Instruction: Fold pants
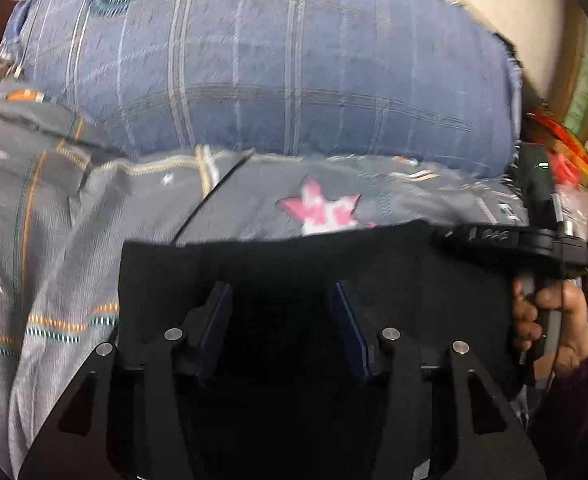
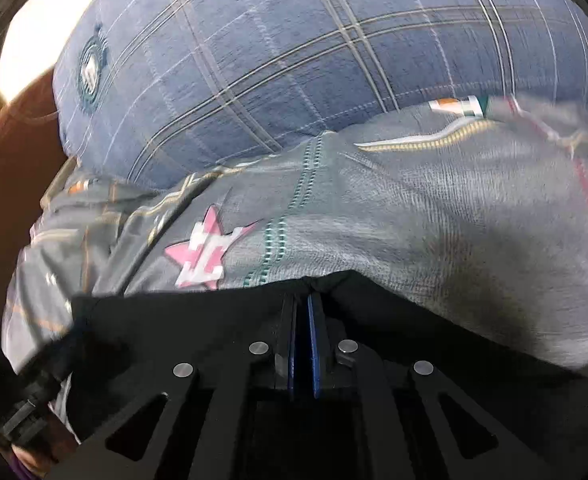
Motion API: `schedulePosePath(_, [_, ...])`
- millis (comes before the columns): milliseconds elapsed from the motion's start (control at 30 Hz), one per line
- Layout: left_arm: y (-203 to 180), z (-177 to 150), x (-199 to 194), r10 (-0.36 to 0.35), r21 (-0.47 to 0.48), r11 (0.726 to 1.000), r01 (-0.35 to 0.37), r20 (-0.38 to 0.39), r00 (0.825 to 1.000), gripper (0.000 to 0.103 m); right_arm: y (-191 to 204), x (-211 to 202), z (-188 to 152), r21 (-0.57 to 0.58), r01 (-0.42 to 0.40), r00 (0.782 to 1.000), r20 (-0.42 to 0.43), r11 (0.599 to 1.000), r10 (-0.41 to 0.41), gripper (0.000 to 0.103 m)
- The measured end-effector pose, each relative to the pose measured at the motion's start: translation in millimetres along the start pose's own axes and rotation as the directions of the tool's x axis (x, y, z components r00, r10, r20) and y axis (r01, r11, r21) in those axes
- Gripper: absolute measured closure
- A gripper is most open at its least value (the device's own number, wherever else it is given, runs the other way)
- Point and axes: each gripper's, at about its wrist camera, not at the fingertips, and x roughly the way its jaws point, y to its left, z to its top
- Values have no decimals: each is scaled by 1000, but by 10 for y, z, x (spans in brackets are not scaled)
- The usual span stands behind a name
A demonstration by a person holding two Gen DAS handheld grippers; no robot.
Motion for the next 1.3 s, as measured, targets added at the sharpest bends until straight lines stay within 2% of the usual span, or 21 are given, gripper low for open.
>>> schedulePosePath(100, [36,-24,18,25,7,1000,-25,14,1000,52,-25,-5,18,8,-25,1000,7,1000,25,94])
schedulePosePath(167, [24,-64,10,51,32,998,-52,30,998,52,-13,-118,-2,11,-21,1000,14,1000,21,84])
schedulePosePath(267, [-10,-86,-1,98,52,994,-100,38,994,52,-40,-501,-87,25,-57,997,60,998,55,80])
schedulePosePath(367, [-6,-85,-86,84,22,996,-85,60,995,52,-224,-1079,-226,66,-123,986,120,990,115,71])
schedulePosePath(400, [-8,-85,-127,73,14,997,-74,71,995,51,-312,-1294,-283,81,-136,982,145,987,123,65])
schedulePosePath(433, [-15,-80,-160,58,8,998,-59,78,995,50,-432,-1538,-367,107,-154,974,182,982,133,59])
schedulePosePath(467, [-27,-81,-201,38,1,999,-38,86,996,49,-578,-1755,-489,142,-180,963,225,973,146,58])
schedulePosePath(533, [-66,-95,-248,4,-13,1000,-3,96,995,47,-986,-2190,-894,257,-267,928,329,929,175,55])
schedulePosePath(600, [-151,-126,-269,-43,-23,999,45,90,995,45,-1300,-2414,-1288,352,-334,904,383,874,191,55])
schedulePosePath(667, [-243,-163,-271,-71,-18,997,73,79,994,45,-1455,-2465,-1555,423,-352,903,388,835,184,55])
schedulePosePath(700, [-304,-188,-268,-79,-8,997,79,74,994,45,-1493,-2434,-1708,465,-358,910,368,809,191,55])
schedulePosePath(800, [-468,-270,-273,-91,24,996,90,65,994,45,-1407,-2239,-1893,509,-307,945,261,804,196,55])
schedulePosePath(900, [-551,-350,-275,-100,37,995,98,50,994,45,-1368,-2014,-1917,548,-298,953,221,781,208,54])
schedulePosePath(967, [-563,-387,-271,-81,46,996,79,43,996,45,-1414,-1915,-1922,595,-265,962,220,759,163,54])
schedulePosePath(1067, [-508,-409,-261,-59,27,998,58,41,997,45,-1539,-1873,-1927,651,-235,964,249,722,89,54])
schedulePosePath(1100, [-488,-408,-258,-52,18,999,51,42,998,45,-1595,-1879,-1929,673,-257,956,282,694,80,54])
schedulePosePath(1133, [-460,-405,-249,-46,5,999,46,42,998,45,-1638,-1861,-1908,682,-264,952,296,682,73,53])
schedulePosePath(1300, [-396,-417,-184,-39,-26,999,39,20,999,45,-1696,-1746,-1768,685,-280,942,329,673,57,52])
